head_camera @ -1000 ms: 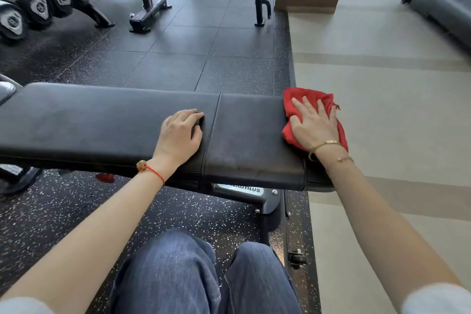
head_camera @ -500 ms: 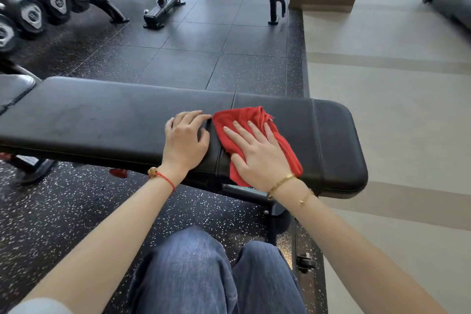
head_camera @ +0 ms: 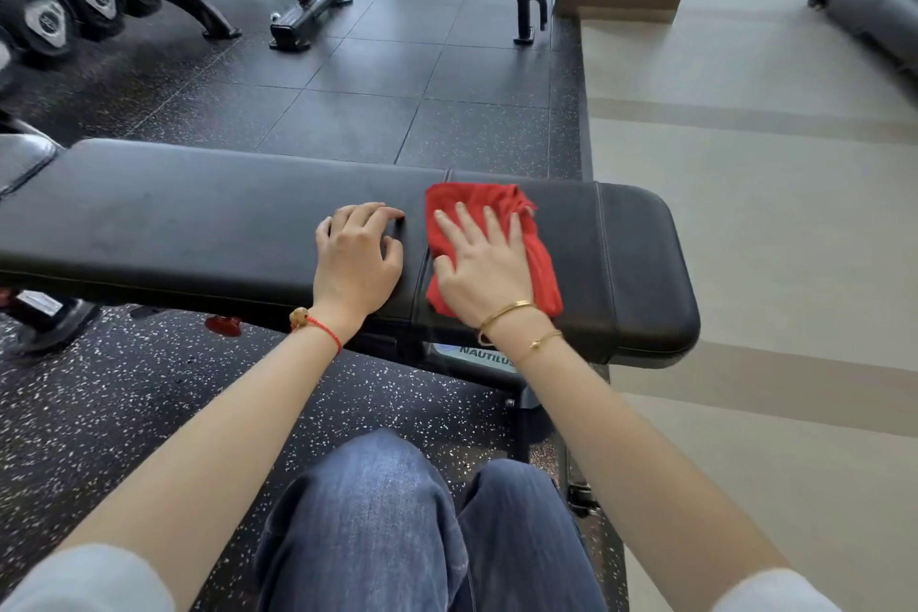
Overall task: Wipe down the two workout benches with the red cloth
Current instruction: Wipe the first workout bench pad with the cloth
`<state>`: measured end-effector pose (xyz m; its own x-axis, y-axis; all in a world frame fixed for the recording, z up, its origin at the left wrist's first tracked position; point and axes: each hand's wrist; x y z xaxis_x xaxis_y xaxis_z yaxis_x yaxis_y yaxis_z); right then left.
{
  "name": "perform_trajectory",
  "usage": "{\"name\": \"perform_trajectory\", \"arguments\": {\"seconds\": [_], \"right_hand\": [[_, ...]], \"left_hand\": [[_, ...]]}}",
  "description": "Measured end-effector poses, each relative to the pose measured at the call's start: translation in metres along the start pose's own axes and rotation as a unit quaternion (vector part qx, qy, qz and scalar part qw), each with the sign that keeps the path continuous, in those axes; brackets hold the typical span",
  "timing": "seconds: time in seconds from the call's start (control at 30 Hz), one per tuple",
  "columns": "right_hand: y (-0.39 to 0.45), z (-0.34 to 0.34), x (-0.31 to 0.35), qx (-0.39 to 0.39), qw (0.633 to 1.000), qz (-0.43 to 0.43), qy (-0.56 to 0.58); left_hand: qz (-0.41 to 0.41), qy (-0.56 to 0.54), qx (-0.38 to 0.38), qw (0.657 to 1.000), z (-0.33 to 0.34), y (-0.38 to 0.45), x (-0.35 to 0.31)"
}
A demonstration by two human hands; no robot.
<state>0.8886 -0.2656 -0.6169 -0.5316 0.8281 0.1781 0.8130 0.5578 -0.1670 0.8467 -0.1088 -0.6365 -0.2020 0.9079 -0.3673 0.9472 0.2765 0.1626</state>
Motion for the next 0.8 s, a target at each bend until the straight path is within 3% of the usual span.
{"name": "perform_trajectory", "arguments": {"seconds": [0.17, 0.33, 0.57, 0.67, 0.8], "right_hand": [[-0.045, 0.008, -0.026, -0.017, 1.000, -0.021, -0.013], [-0.075, -0.006, -0.109, -0.039, 0.994, 0.100, -0.014], [-0.008, -0.032, -0.157, 0.008, 0.975, 0.214, 0.067], [0.023, -0.034, -0.129, 0.006, 0.983, 0.181, 0.044], [0.033, -0.024, -0.071, 0.010, 0.997, 0.074, 0.009]], "left_hand": [[0.012, -0.010, 0.017, 1.000, -0.002, -0.004, 0.004], [0.011, 0.000, 0.019, 1.000, 0.000, -0.004, 0.003], [-0.001, 0.010, 0.004, 1.000, 0.003, -0.002, -0.001], [-0.005, 0.009, -0.007, 1.000, 0.004, -0.001, -0.001], [-0.006, -0.001, -0.010, 1.000, 0.003, -0.001, -0.001]]}}
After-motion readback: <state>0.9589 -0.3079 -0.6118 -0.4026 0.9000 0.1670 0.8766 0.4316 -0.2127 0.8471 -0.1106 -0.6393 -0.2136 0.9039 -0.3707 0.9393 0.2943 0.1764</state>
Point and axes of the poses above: each hand's wrist, its own y-axis towards the middle knuckle, its own z-axis out of the palm, x = y × z, and after that the axes turned 15 degrees about x, right-handed
